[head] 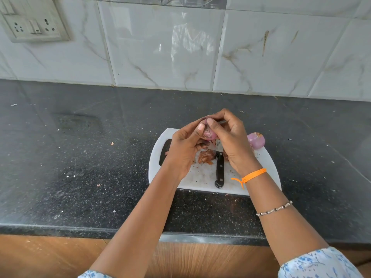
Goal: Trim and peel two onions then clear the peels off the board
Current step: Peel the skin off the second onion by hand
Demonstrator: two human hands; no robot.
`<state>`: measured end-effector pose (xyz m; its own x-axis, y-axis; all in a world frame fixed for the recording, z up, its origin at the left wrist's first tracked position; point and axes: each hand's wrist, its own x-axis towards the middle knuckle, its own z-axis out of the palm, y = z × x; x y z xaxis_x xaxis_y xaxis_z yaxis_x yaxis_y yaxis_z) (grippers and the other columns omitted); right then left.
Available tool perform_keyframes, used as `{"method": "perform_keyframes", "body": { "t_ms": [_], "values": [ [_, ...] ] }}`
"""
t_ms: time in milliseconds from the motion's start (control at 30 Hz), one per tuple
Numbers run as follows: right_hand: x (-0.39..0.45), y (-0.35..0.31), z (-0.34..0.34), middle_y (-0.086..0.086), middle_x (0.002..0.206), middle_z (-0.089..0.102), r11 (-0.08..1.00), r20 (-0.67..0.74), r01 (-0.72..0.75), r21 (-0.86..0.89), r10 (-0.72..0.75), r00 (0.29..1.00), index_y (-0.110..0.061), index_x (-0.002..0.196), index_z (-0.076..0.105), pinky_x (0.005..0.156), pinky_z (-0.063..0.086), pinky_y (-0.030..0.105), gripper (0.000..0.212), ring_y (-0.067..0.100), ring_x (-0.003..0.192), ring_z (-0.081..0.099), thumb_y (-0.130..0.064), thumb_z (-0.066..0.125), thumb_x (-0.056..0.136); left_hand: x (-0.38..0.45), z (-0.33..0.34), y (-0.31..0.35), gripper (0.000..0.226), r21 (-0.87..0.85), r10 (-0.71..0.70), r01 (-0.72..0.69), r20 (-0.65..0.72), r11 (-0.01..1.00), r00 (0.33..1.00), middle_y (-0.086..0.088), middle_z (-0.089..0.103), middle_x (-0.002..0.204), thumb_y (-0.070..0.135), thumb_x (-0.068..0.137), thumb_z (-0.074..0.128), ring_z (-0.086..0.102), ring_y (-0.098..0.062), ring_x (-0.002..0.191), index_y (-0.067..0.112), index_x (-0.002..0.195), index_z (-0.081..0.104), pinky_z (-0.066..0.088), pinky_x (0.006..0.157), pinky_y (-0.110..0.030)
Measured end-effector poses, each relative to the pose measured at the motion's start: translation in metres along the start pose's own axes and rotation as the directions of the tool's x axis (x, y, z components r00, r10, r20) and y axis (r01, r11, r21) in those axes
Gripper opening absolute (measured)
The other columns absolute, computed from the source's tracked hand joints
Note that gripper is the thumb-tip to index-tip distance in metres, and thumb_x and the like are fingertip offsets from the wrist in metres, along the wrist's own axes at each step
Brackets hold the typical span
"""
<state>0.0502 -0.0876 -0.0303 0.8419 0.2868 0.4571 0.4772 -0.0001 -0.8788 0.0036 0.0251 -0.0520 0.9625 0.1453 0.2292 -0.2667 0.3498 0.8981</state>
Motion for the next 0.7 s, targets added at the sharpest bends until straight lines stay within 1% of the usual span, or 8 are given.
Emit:
{"method": "perform_keyframes", "body": {
  "t_ms": [100, 200, 300, 367, 433, 500, 567, 700],
  "values": [
    [-0.001, -0.002, 0.001, -0.005, 0.073, 0.065, 0.996, -0.058, -0.045, 0.074, 0.05, 0.997, -0.018, 0.073, 0.06, 0.067, 0.05, 0.023, 0.016, 0.004, 0.071, 0.061, -0.015, 0.069, 0.085, 0.0, 0.002, -0.001, 0.048, 0.058, 0.002, -0.002, 0.001, 0.998, 1.0, -0.015, 0.068, 0.103, 0.029, 0.083, 0.056, 0.065, -0.021, 0.092, 0.003, 0.123, 0.059, 0.054, 0.076, -0.027],
    [-0.001, -0.003, -0.002, 0.0, 0.075, 0.066, 0.984, -0.024, -0.105, 0.147, 0.11, 0.994, -0.016, 0.073, 0.061, 0.062, 0.051, 0.021, 0.014, 0.004, 0.066, 0.06, -0.012, 0.069, 0.084, 0.001, 0.0, -0.003, 0.048, 0.075, 0.004, -0.003, -0.013, 0.997, 1.0, -0.02, 0.066, 0.113, 0.031, 0.083, 0.058, 0.064, -0.03, 0.103, 0.005, 0.124, 0.059, 0.052, 0.089, -0.039],
    [0.0, -0.006, -0.007, 0.009, 0.084, 0.066, 0.963, 0.044, -0.194, 0.186, 0.189, 0.981, -0.016, 0.08, 0.068, 0.071, 0.058, 0.034, 0.007, 0.014, 0.073, 0.063, -0.01, 0.069, 0.083, 0.002, -0.004, -0.004, 0.046, 0.078, 0.003, -0.001, -0.03, 0.997, 1.0, -0.021, 0.064, 0.117, 0.03, 0.083, 0.061, 0.06, -0.034, 0.111, 0.007, 0.122, 0.061, 0.046, 0.1, -0.049],
    [0.0, -0.007, -0.009, 0.01, 0.086, 0.067, 0.952, 0.072, -0.227, 0.205, 0.217, 0.974, -0.016, 0.084, 0.07, 0.071, 0.06, 0.033, 0.008, 0.02, 0.079, 0.066, -0.009, 0.069, 0.08, 0.002, -0.006, -0.004, 0.044, 0.08, -0.002, 0.004, -0.03, 0.997, 1.0, -0.021, 0.064, 0.117, 0.031, 0.084, 0.063, 0.06, -0.034, 0.112, 0.008, 0.122, 0.061, 0.045, 0.101, -0.05],
    [0.0, -0.008, -0.012, 0.011, 0.091, 0.07, 0.942, 0.103, -0.245, 0.228, 0.227, 0.968, -0.016, 0.089, 0.071, 0.073, 0.06, 0.032, 0.014, 0.024, 0.084, 0.068, -0.012, 0.071, 0.076, 0.003, -0.006, -0.004, 0.043, 0.084, -0.002, 0.004, -0.026, 0.996, 1.0, -0.021, 0.064, 0.117, 0.032, 0.084, 0.064, 0.061, -0.033, 0.111, 0.009, 0.121, 0.062, 0.046, 0.099, -0.047],
    [0.0, -0.009, -0.014, 0.009, 0.097, 0.071, 0.939, 0.129, -0.256, 0.228, 0.232, 0.964, -0.017, 0.095, 0.071, 0.077, 0.059, 0.035, 0.024, 0.024, 0.09, 0.069, -0.016, 0.072, 0.071, 0.002, -0.005, -0.002, 0.043, 0.081, 0.001, 0.0, -0.012, 0.997, 1.0, -0.018, 0.065, 0.116, 0.03, 0.083, 0.063, 0.063, -0.028, 0.108, 0.01, 0.121, 0.062, 0.05, 0.093, -0.04],
    [0.001, -0.01, -0.016, 0.007, 0.101, 0.071, 0.936, 0.146, -0.258, 0.24, 0.228, 0.963, -0.017, 0.099, 0.07, 0.076, 0.06, 0.033, 0.027, 0.021, 0.09, 0.07, -0.011, 0.071, 0.074, 0.002, -0.005, 0.0, 0.042, 0.072, 0.002, -0.002, 0.003, 0.997, 1.0, -0.013, 0.067, 0.113, 0.027, 0.081, 0.06, 0.064, -0.022, 0.103, 0.011, 0.12, 0.061, 0.052, 0.084, -0.03],
    [0.001, -0.01, -0.02, 0.001, 0.103, 0.071, 0.923, 0.186, -0.248, 0.294, 0.199, 0.962, -0.015, 0.104, 0.068, 0.072, 0.058, 0.026, 0.028, 0.017, 0.093, 0.07, 0.0, 0.064, 0.08, 0.002, -0.008, 0.0, 0.038, 0.024, -0.007, 0.007, 0.003, 1.0, 1.0, -0.009, 0.069, 0.105, 0.022, 0.084, 0.055, 0.066, -0.018, 0.095, 0.009, 0.12, 0.06, 0.054, 0.081, -0.025]
  ]
}}
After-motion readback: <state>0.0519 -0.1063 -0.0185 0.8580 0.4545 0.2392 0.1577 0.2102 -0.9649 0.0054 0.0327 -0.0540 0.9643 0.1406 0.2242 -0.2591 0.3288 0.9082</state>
